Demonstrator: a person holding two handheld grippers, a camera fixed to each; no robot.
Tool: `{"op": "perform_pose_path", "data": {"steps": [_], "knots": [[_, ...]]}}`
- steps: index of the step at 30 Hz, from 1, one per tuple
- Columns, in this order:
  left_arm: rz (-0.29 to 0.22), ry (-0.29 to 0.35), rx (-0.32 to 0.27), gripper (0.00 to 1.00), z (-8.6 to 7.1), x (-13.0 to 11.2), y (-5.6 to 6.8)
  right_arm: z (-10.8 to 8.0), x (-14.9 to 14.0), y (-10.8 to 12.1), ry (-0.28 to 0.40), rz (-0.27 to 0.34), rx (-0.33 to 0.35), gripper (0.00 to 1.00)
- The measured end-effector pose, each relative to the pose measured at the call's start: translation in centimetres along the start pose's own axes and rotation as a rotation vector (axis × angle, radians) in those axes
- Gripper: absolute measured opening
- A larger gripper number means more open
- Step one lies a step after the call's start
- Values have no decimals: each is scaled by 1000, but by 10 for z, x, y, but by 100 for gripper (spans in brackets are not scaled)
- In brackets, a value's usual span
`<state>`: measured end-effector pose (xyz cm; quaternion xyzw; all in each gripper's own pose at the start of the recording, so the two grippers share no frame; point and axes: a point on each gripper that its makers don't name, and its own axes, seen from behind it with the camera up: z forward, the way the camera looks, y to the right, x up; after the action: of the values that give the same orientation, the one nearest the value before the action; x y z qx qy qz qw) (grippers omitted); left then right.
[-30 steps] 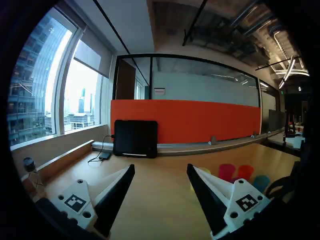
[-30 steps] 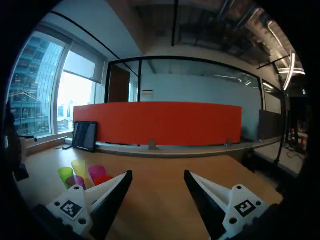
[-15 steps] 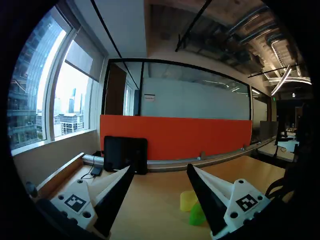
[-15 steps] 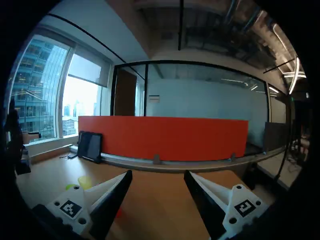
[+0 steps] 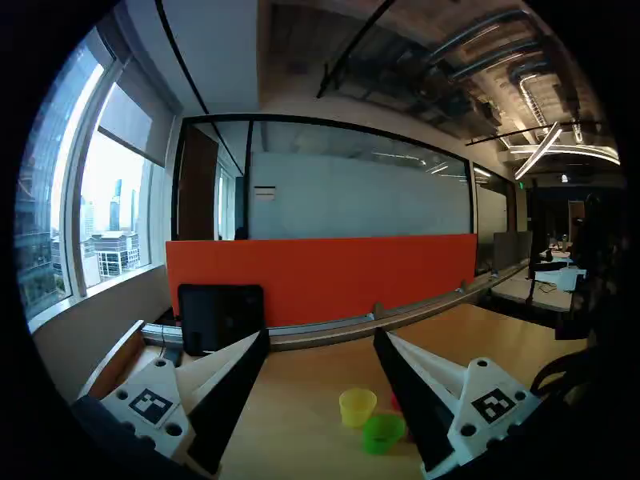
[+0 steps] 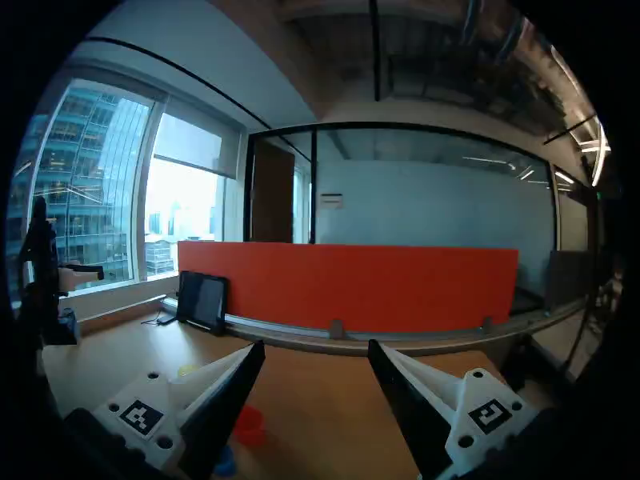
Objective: Pour water
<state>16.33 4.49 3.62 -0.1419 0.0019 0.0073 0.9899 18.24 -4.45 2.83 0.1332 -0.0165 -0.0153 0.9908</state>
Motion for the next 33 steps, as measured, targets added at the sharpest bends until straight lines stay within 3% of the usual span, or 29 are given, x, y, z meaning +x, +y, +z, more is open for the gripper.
{"op": "perform_pose_path", "data": {"steps": [6, 12, 23, 33], "knots": [[6, -28, -96, 97, 4, -4, 20, 0, -4, -25, -24, -26, 124, 100], [-11, -49, -176, 97, 4, -5, 40, -5, 2, -50, -14, -15, 241, 100], [12, -58, -234, 97, 9, -14, 52, -5, -8, -71, -51, 9, 352, 100], [46, -105, -271, 97, 15, -45, 56, -4, -28, -89, -109, -16, 418, 100]]}}
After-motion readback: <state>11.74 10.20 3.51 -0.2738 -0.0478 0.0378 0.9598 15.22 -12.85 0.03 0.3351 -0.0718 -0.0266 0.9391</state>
